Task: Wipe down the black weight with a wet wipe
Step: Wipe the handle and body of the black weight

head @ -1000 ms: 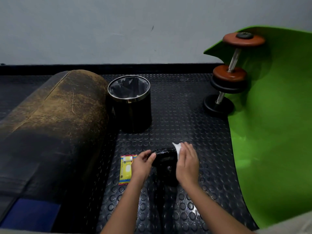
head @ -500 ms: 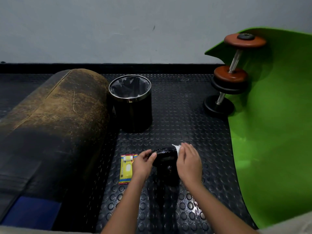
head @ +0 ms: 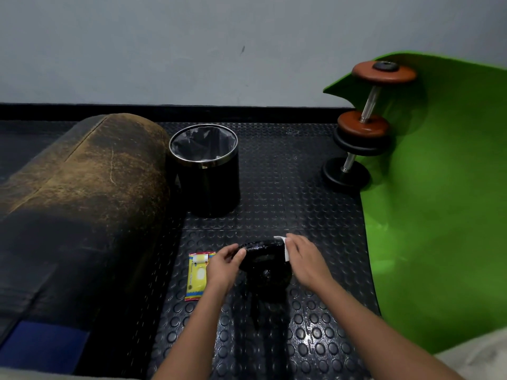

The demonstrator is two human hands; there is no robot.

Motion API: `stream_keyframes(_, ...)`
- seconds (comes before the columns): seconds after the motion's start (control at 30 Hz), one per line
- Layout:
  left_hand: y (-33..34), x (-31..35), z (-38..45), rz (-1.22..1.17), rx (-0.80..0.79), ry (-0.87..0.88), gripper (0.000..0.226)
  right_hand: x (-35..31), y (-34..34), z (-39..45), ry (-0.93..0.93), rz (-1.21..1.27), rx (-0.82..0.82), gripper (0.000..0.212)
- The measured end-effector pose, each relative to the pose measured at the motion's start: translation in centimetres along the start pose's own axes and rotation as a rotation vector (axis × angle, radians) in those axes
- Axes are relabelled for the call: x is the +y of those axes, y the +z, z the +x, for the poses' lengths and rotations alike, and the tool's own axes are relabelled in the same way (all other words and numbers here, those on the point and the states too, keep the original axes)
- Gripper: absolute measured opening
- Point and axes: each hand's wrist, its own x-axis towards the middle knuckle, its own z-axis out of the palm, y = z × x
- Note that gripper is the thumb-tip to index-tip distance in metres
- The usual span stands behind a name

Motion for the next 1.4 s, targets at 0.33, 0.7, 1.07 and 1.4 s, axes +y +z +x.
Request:
stream_keyframes(0.33,0.2,0.0,0.2,0.000,0.009,-0.001,0.039,-0.9,2.8,-1.5,-0.281,-0.096,0.105,0.052)
stream_keyframes(0.7,0.1,0.2,0.0,0.002,0.023,-0.003,0.040,-2.0,3.6,-0.5,0.013,-0.013,0.193,0.061)
stream_keyframes(1.07,0.1,0.2,-0.2,0.011,0.012,0.000,0.041,1.0,2.9,-1.6,-0.166,0.018,0.239,0.049)
stream_keyframes(1.4,0.2,0.3,-0.2,0.016,0.015,0.008,0.039,-3.0,3.4,-1.0,-0.285,-0.205,0.047,0.068)
